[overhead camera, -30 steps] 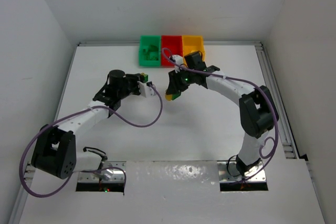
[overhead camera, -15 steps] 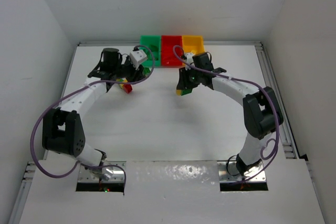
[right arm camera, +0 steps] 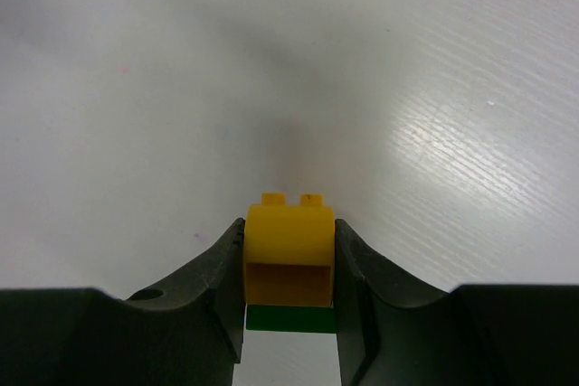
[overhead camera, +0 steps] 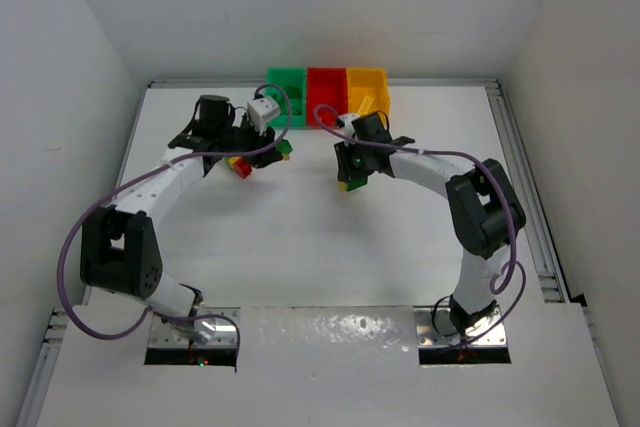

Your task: Sort the legos into containers by color

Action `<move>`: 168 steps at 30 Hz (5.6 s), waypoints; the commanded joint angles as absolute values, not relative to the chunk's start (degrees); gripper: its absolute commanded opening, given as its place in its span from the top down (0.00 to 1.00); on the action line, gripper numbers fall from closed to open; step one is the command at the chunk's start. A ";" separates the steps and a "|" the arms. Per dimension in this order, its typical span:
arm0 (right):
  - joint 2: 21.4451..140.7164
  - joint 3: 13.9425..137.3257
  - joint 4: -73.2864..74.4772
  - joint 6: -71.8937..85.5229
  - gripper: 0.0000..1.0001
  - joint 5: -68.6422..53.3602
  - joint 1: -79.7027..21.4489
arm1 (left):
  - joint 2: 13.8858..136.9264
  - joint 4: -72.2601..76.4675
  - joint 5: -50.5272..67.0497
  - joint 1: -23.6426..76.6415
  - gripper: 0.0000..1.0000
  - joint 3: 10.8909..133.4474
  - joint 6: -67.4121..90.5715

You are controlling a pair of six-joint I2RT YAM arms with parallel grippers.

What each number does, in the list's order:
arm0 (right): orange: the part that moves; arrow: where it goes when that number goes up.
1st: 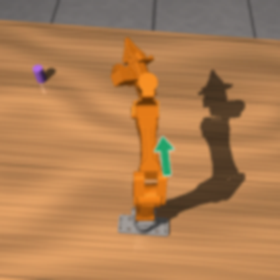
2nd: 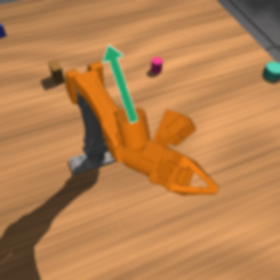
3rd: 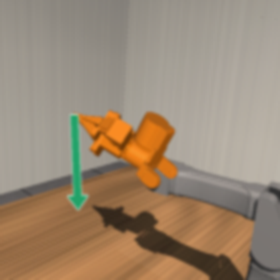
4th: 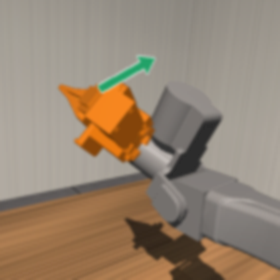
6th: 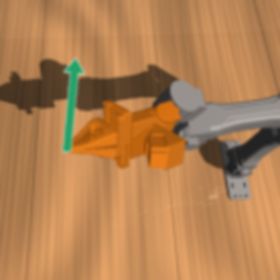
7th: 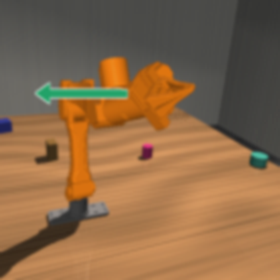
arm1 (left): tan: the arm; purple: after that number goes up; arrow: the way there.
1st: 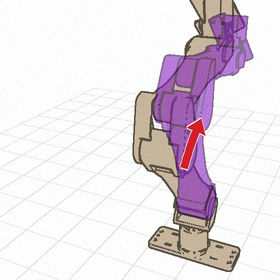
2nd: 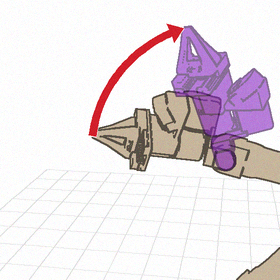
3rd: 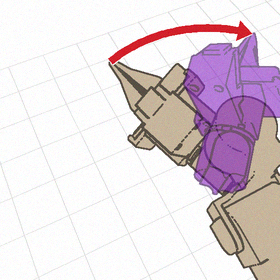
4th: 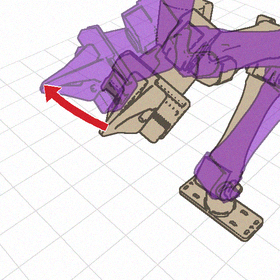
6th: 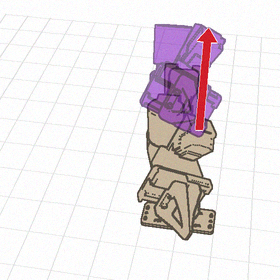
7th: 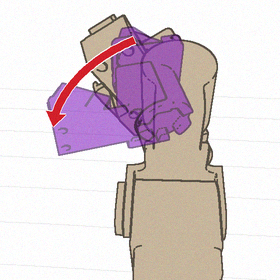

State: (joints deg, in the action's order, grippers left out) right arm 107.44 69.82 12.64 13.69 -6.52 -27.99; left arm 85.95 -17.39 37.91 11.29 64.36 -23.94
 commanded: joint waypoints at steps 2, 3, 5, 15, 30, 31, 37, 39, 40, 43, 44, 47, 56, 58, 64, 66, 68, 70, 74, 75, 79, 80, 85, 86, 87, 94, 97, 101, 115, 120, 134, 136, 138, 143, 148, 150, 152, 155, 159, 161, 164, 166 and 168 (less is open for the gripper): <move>108.01 69.61 9.31 10.81 0.98 -6.23 -29.09 | 83.23 -18.80 39.99 11.69 1.00 64.16 -26.62; 108.89 70.04 10.36 9.94 0.87 -8.15 -29.09 | 82.97 -19.33 41.03 11.69 1.00 64.25 -28.28; 109.68 71.54 11.25 9.32 0.79 -11.23 -29.09 | 82.88 -21.61 42.36 11.78 1.00 64.77 -30.22; 100.48 69.09 6.69 -1.91 0.32 -20.12 -28.56 | 82.62 -29.00 48.16 12.13 1.00 66.09 -39.99; 93.07 67.93 -7.12 -12.74 0.28 -44.39 -34.98 | 83.14 -38.67 55.19 13.71 1.00 69.96 -51.24; 93.42 68.11 -7.29 -12.66 0.28 -44.38 -35.07 | 83.14 -38.93 55.37 13.71 1.00 70.05 -51.50; 95.80 71.45 -6.51 -12.83 0.31 -46.66 -35.77 | 83.14 -38.94 55.64 13.89 1.00 70.84 -51.07; 95.89 71.81 -5.02 -13.18 0.32 -47.55 -36.12 | 83.23 -38.85 55.46 13.89 1.00 71.10 -50.98; 95.89 71.46 -4.57 -13.36 0.33 -47.46 -36.30 | 83.23 -38.85 55.37 13.89 1.00 71.19 -50.98; 95.71 70.58 -3.61 -14.67 0.33 -45.53 -36.56 | 83.23 -38.93 55.55 13.89 1.00 71.63 -50.98; 95.80 70.49 -3.26 -15.29 0.33 -44.83 -36.74 | 83.23 -39.02 55.72 13.89 1.00 71.72 -51.06; 96.33 70.75 -3.08 -16.17 0.35 -43.16 -36.83 | 83.32 -39.20 56.25 13.97 1.00 71.46 -50.72; 97.03 70.05 -7.82 -12.75 0.54 -41.31 -37.09 | 83.32 -38.06 56.78 14.06 1.00 71.37 -48.78; 97.12 69.35 -8.96 -12.22 0.59 -40.52 -37.09 | 83.32 -37.88 56.87 14.06 1.00 71.37 -48.69; 96.60 68.30 -11.50 -9.41 0.96 -38.68 -37.09 | 83.41 -37.62 56.17 14.06 1.00 71.37 -47.73; 95.46 66.28 -16.16 -7.47 1.00 -35.96 -37.09 | 83.32 -37.44 54.32 13.98 1.00 71.02 -46.85; 93.96 63.29 -20.45 -6.51 1.00 -34.72 -36.74 | 83.32 -36.39 50.21 13.63 1.00 69.09 -45.62; 93.87 62.93 -22.05 -3.97 1.00 -34.98 -35.26 | 83.23 -35.51 48.09 12.84 1.00 66.37 -45.70; 95.18 63.55 -26.80 4.65 1.00 -37.62 -31.73 | 82.97 -32.35 43.52 10.55 1.00 63.81 -40.88; 95.62 63.54 -29.07 6.66 1.00 -37.44 -31.38 | 82.79 -30.69 42.72 10.11 1.00 63.11 -39.91; 100.70 68.36 -34.18 13.08 1.00 -32.02 -30.94 | 81.39 -25.06 35.62 10.02 1.00 61.00 -30.80; 105.60 73.25 -36.10 16.84 1.00 -29.99 -30.94 | 81.13 -23.05 34.12 9.93 1.00 60.56 -28.41; 125.30 97.77 -34.65 28.19 1.00 -12.09 -30.85 | 78.41 -19.16 26.91 8.97 1.00 59.33 -16.02; 128.81 108.26 -32.54 28.56 1.00 -9.17 -30.85 | 78.05 -19.25 26.55 8.96 1.00 59.15 -15.47; 135.90 113.68 -30.26 28.83 1.00 -6.70 -30.85 | 77.35 -19.60 26.28 8.88 1.00 59.24 -15.03; 153.19 134.03 -32.61 27.95 1.00 7.64 -30.67 | 74.88 -18.99 24.70 6.42 1.00 56.70 -14.68; 155.04 135.26 -32.26 28.12 1.00 5.63 -30.76 | 74.97 -17.85 24.70 5.98 1.00 55.47 -14.94; 155.04 133.69 -31.03 27.25 1.00 3.26 -31.46 | 75.58 -16.70 25.57 5.89 1.00 55.20 -15.21; 151.71 129.91 -32.69 24.88 0.31 3.43 -31.55 | 74.97 -16.08 26.37 5.89 1.00 55.11 -15.47; 144.16 124.57 -31.48 23.99 0.32 0.18 -31.11 | 74.80 -15.56 27.42 5.89 1.00 56.07 -15.82; 105.83 94.76 3.15 24.37 0.09 -34.00 -25.40 | 71.62 13.00 46.74 6.15 1.00 54.92 -38.43; 100.04 88.45 3.69 17.26 0.09 -32.97 -26.62 | 74.00 15.64 47.37 6.15 1.00 56.33 -31.22; 94.34 75.02 -4.61 5.48 0.07 -29.73 -28.73 | 76.01 12.58 49.56 6.06 1.00 59.67 -28.92; 85.61 64.58 -12.88 -12.51 0.07 -35.06 -28.91 | 75.59 -0.92 59.22 6.94 1.00 63.19 -34.53; 86.13 69.17 -2.73 -23.97 0.10 -34.90 -32.07 | 75.50 -12.82 62.48 8.79 1.00 65.04 -41.40; 87.18 69.96 -2.81 -24.17 0.10 -35.07 -33.39 | 75.06 -13.53 62.40 9.58 1.00 65.04 -40.96; 88.15 70.75 -2.90 -24.08 0.10 -35.86 -34.45 | 74.10 -15.02 61.70 10.89 1.00 64.51 -41.04; 90.52 72.15 -2.20 -25.48 0.10 -36.21 -36.03 | 73.48 -19.15 62.31 12.56 1.00 64.16 -42.71; 92.19 73.65 -0.88 -25.05 0.15 -38.58 -37.09 | 73.13 -17.59 62.58 12.74 1.00 64.51 -38.41; 92.72 74.53 -0.18 -24.44 0.19 -39.98 -37.44 | 72.86 -17.49 62.58 12.74 1.00 64.77 -38.32; 93.25 74.53 1.14 -24.52 0.24 -39.38 -37.97 | 72.69 -17.58 62.84 12.74 1.00 65.21 -38.23; 93.51 74.70 0.97 -24.26 0.30 -38.94 -37.97 | 72.69 -18.10 63.28 12.74 1.00 65.57 -38.41; 94.04 76.10 2.71 -24.34 0.41 -38.67 -37.97 | 72.69 -19.33 63.46 12.83 1.00 65.74 -39.28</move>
